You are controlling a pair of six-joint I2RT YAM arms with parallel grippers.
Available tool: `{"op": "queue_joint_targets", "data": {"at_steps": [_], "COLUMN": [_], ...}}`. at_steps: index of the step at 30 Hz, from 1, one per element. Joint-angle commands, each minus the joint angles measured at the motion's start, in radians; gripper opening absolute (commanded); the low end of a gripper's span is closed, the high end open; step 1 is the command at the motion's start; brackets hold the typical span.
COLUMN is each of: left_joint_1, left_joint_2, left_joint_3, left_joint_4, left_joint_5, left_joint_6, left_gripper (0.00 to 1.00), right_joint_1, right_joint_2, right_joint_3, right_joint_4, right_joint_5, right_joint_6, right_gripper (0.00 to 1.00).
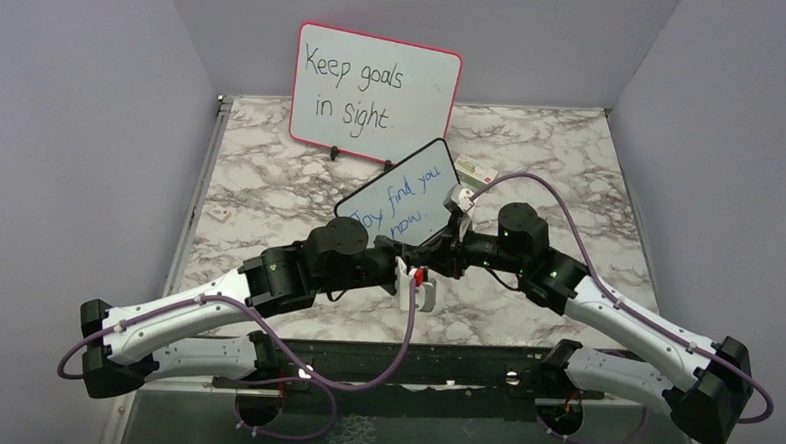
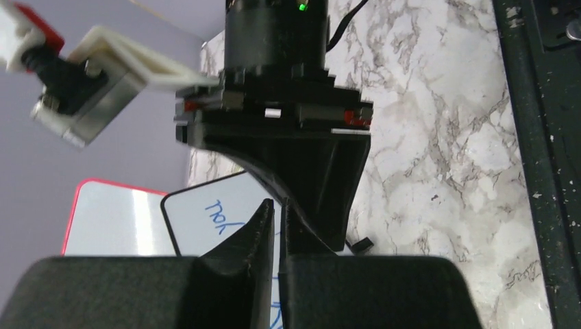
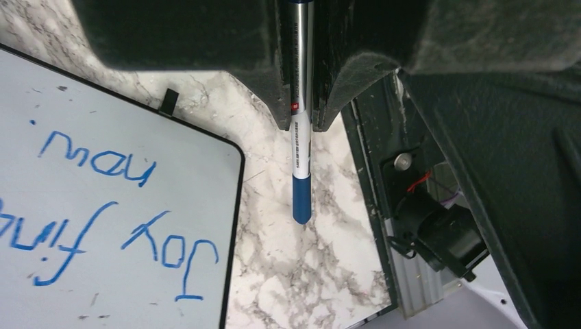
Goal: Write a sentence on the whiteboard
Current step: Close the whiteboard marker at the center of the board.
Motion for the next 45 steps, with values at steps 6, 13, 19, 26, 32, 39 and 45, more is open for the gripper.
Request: {"op": "queue_joint_targets", "data": {"at_steps": [6, 13, 19, 26, 32, 39, 45], "left_joint_1": [0.015, 0.103, 0.207, 0.225, 0.236, 0.248, 0.253], "left_joint_2": [-0.086, -0.063, -0.030, -0.007, 0.016, 0.029, 0.046], "left_joint_3": [-0.013, -0.014, -0.009, -0.014, -0.017, -0.019, -0.008], "left_joint_4": [-0.165, -0.236, -0.236, -0.245, -0.256, -0.264, -0.264], "left_joint_5": [-0.166, -0.035, 0.123, 0.210, 0.219, 0.212, 0.235], "left_joint_6": [-0.014, -0.054, -0.049, -0.058, -0.056, -0.059, -0.054], "left_gripper": [0.38, 0.46, 0.46, 0.44, 0.40, 0.27, 0.03], "right_joint_1": [-0.017, -0.018, -0.017, -0.017, -0.017, -0.017, -0.017], "right_joint_2": [-0.080, -0.113, -0.124, -0.129, -0.131, -0.147, -0.145], "right_joint_3": [-0.035, -0.045, -0.050, -0.050, -0.049, -0.050, -0.052], "right_joint_4": [0.009, 0.009, 0.009, 0.009, 0.009, 0.009, 0.021], "right_joint_5": [0.051, -0.006, -0.057, -0.071, -0.084, -0.093, -0.122], "right_joint_6": [-0.069, -0.105, -0.141, -0.145, -0.148, -0.148, -0.138], "right_gripper": [0.01, 0.00, 0.01, 0.01, 0.00, 0.00, 0.00]}}
